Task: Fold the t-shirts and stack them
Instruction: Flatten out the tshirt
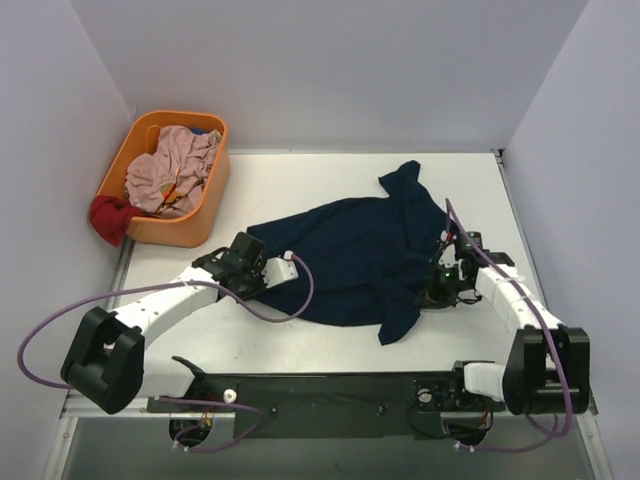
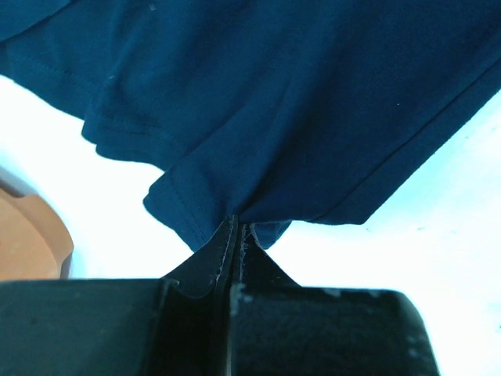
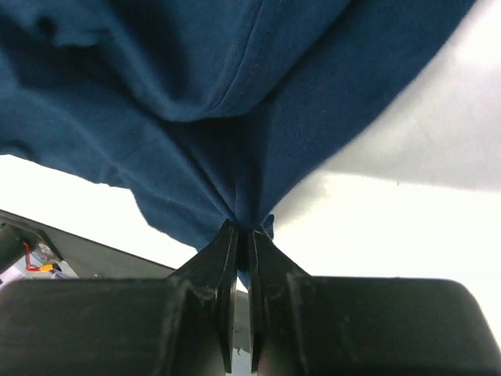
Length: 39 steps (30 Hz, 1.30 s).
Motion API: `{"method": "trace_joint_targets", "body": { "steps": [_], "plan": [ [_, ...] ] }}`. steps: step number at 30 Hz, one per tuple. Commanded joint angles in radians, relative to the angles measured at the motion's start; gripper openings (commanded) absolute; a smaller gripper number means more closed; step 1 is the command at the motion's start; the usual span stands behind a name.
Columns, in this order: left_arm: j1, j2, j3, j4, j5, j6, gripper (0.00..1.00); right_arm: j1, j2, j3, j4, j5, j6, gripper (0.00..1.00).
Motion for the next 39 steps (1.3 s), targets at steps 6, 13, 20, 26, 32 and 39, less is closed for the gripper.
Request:
{"method": "trace_joint_targets", "body": {
  "steps": [6, 13, 20, 26, 32, 39],
  "plan": [
    [0.124, -0.122, 0.319, -0.342, 0.027, -0.155, 0.00, -0.175, -0.480, 0.387, -0.491, 0.092, 0.048, 0.00],
    [0.201, 0.015, 0.785, -0.346, 0.035, -0.203, 0.00, -0.241, -0.316, 0.811, -0.523, 0.067, 0.048, 0.00],
    [0.284, 0.576, 1.656, -0.304, 0.027, -0.236, 0.00, -0.282, 0.127, 1.145, -0.065, -0.012, 0.198, 0.00],
    [0.246, 0.816, 2.020, -0.077, -0.025, -0.181, 0.00, -0.212, 0.567, 1.802, 0.057, -0.055, 0.255, 0.00],
    [0.292, 0.715, 1.963, 0.130, -0.042, -0.154, 0.00, -0.207, 0.421, 1.627, 0.278, -0.063, 0.258, 0.00],
    [0.292, 0.525, 1.481, 0.056, 0.079, -0.063, 0.00, -0.184, 0.137, 0.973, 0.282, -0.121, 0.171, 0.00]
  ]
}}
